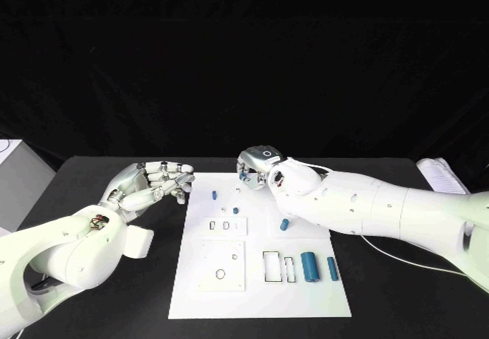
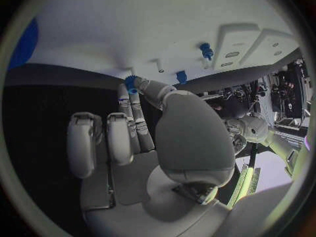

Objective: Assemble the parts on the task board

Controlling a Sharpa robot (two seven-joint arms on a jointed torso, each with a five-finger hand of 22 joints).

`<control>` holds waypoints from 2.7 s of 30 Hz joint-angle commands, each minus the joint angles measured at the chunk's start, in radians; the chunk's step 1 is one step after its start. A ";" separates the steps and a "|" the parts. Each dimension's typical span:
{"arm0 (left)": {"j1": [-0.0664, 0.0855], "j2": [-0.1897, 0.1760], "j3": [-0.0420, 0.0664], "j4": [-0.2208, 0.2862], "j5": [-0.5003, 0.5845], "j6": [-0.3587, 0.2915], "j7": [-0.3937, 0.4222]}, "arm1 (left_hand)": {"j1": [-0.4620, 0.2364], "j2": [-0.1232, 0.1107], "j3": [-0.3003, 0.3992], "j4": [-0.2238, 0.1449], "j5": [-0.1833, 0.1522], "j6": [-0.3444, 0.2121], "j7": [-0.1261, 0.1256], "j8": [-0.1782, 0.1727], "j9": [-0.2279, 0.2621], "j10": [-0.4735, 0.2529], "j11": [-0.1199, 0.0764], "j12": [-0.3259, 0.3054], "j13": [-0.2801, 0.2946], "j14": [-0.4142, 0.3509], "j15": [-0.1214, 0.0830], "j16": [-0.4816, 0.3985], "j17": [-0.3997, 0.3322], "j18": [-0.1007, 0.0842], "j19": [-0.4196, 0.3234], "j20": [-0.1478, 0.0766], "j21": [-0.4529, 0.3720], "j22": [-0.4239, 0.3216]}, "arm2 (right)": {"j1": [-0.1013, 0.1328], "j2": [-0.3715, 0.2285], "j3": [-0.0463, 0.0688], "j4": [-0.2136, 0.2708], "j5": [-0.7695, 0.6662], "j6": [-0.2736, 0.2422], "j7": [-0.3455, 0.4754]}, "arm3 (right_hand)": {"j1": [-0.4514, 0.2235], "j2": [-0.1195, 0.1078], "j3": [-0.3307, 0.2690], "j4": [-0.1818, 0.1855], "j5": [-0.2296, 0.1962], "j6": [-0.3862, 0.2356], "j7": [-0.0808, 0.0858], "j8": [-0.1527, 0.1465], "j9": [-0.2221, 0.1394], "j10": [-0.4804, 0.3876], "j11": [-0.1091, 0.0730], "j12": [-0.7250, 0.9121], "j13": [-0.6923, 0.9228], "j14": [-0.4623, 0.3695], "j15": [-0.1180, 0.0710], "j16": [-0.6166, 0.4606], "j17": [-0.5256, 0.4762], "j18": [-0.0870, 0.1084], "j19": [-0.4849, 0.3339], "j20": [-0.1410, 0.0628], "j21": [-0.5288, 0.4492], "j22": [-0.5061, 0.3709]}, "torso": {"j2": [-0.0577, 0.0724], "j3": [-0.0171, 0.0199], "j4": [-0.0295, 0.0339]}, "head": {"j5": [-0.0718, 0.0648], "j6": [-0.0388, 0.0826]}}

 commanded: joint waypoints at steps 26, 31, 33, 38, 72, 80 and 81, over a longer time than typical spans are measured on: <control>0.003 -0.003 0.001 -0.003 -0.003 0.014 0.002 | 0.000 -0.004 0.008 -0.002 -0.005 -0.006 -0.001 0.004 0.003 -0.010 -0.001 0.006 0.002 0.007 0.000 -0.005 0.003 0.014 -0.009 0.000 0.010 0.003 | -0.009 -0.006 -0.005 0.006 -0.011 0.009 0.002 | -0.055 -0.071 -0.046 0.015 -0.051 -0.113 0.026 -0.065 -0.012 -0.147 0.019 -0.002 -0.032 0.008 0.029 -0.053 -0.093 0.025 -0.063 0.020 -0.153 -0.132 | 0.000 -0.0023 0.0001 | -0.002 0.002; 0.004 -0.003 0.001 -0.002 -0.003 0.014 0.001 | -0.001 -0.004 0.008 -0.002 -0.005 -0.006 -0.001 0.004 0.003 -0.011 -0.001 0.006 0.002 0.008 0.000 -0.005 0.003 0.014 -0.009 0.000 0.011 0.004 | -0.009 -0.009 -0.005 0.005 -0.012 0.003 0.001 | 0.096 -0.013 -0.429 0.121 -0.019 -0.182 -0.009 -0.124 -0.035 -0.290 0.042 0.001 -0.048 -0.008 0.042 -0.100 -0.176 0.050 -0.095 0.036 -0.295 -0.279 | 0.000 -0.0024 0.0012 | -0.003 0.003; 0.004 -0.004 0.001 -0.002 -0.003 0.014 0.001 | -0.001 -0.004 0.008 -0.002 -0.005 -0.006 -0.001 0.004 0.003 -0.011 -0.001 0.006 0.002 0.008 0.000 -0.005 0.003 0.014 -0.009 0.000 0.011 0.004 | -0.009 -0.017 -0.005 0.013 -0.014 -0.003 0.001 | 0.139 -0.030 -0.466 0.186 -0.018 -0.186 -0.018 -0.130 -0.037 -0.306 0.045 0.001 -0.047 -0.009 0.045 -0.101 -0.182 0.051 -0.094 0.039 -0.308 -0.291 | 0.000 -0.0022 0.0009 | -0.002 0.001; 0.004 -0.008 0.001 -0.002 -0.003 0.013 0.002 | -0.001 -0.004 0.008 -0.002 -0.005 -0.006 -0.001 0.004 0.003 -0.011 -0.001 0.006 0.002 0.008 0.000 -0.005 0.003 0.014 -0.009 0.000 0.011 0.004 | -0.005 -0.077 -0.003 0.082 -0.012 -0.021 -0.007 | 0.216 -0.040 -0.481 0.307 -0.017 -0.173 -0.020 -0.129 -0.036 -0.279 0.038 0.009 -0.041 -0.006 0.039 -0.091 -0.175 0.050 -0.083 0.034 -0.314 -0.288 | -0.001 -0.0008 -0.0036 | -0.001 0.003; 0.004 -0.003 0.000 -0.028 -0.003 0.021 0.001 | -0.001 -0.004 0.009 -0.002 -0.005 -0.007 -0.001 0.004 0.004 -0.012 0.000 0.006 0.002 0.008 0.001 -0.006 0.004 0.014 -0.011 0.000 0.014 0.006 | 0.040 -0.370 0.011 0.219 0.403 0.137 -0.037 | 0.137 -0.028 -0.527 0.316 0.101 -0.189 0.025 -0.019 0.009 0.322 -0.004 1.509 1.456 0.104 0.016 0.179 0.354 -0.061 0.103 0.014 0.135 0.263 | 0.000 0.0105 -0.0257 | -0.008 0.013; 0.004 -0.001 0.000 -0.030 -0.004 0.023 0.001 | -0.001 -0.004 0.009 -0.002 -0.005 -0.007 -0.001 0.004 0.004 -0.012 0.000 0.006 0.002 0.008 0.001 -0.006 0.004 0.014 -0.011 0.000 0.014 0.006 | 0.025 -0.325 0.009 0.181 0.414 0.139 -0.035 | 0.137 -0.023 -0.526 0.317 0.110 -0.189 0.025 -0.013 0.010 0.322 -0.003 1.509 1.456 0.104 0.017 0.179 0.354 -0.061 0.103 0.016 0.135 0.263 | -0.001 0.0107 -0.0262 | -0.009 0.008; 0.004 0.000 0.000 -0.030 -0.004 0.023 0.001 | -0.001 -0.004 0.009 -0.002 -0.005 -0.007 -0.001 0.004 0.004 -0.012 0.000 0.006 0.002 0.008 0.001 -0.006 0.004 0.014 -0.011 0.000 0.014 0.006 | 0.023 -0.321 0.009 0.178 0.414 0.139 -0.035 | 0.136 -0.023 -0.526 0.317 0.111 -0.189 0.025 -0.013 0.010 0.322 -0.003 1.509 1.456 0.104 0.017 0.179 0.354 -0.061 0.103 0.016 0.135 0.263 | -0.001 0.0107 -0.0269 | -0.007 0.007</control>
